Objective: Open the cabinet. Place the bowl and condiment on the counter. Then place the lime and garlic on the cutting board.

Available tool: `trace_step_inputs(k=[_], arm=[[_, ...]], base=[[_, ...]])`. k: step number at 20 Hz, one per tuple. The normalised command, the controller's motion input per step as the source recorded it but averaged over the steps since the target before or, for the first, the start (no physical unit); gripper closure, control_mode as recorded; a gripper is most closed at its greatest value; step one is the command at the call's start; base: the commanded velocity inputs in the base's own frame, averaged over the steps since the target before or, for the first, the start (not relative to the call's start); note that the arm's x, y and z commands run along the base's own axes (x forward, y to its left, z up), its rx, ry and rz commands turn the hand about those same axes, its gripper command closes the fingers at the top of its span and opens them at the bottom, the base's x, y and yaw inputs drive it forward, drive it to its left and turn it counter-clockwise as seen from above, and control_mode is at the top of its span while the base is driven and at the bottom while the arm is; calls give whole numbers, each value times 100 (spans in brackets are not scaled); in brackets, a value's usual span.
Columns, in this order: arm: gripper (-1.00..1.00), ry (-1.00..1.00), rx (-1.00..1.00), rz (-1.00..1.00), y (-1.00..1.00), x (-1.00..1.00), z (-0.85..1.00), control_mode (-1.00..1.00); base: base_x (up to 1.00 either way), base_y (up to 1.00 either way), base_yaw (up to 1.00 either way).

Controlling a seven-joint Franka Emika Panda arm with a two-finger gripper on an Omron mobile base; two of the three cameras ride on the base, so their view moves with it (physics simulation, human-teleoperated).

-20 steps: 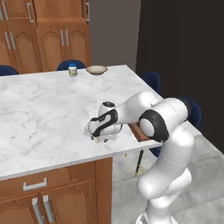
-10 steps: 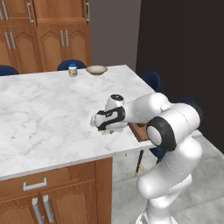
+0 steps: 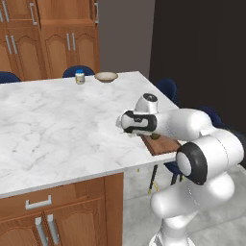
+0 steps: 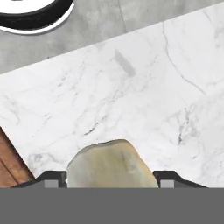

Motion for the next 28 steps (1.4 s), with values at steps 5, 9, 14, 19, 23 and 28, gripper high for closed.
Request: trace_step_inputs(k=[5,9,14,19,23,28], arm=[[100,0,0,0,-92,0,46,-100],[100,2,0,0,-99,0,18,-100],[100,9,0,0,-96,8,-12,-100],[100,6,0,0,-75,7,-33,-100],[100,1,-3,0,-24,12,-53,-100],[100,0,-5,0,13,25,-63,-100]], base=[[0,0,0],[0,0,0],[0,0,0],[0,0,0],[0,0,0],[0,0,0]])
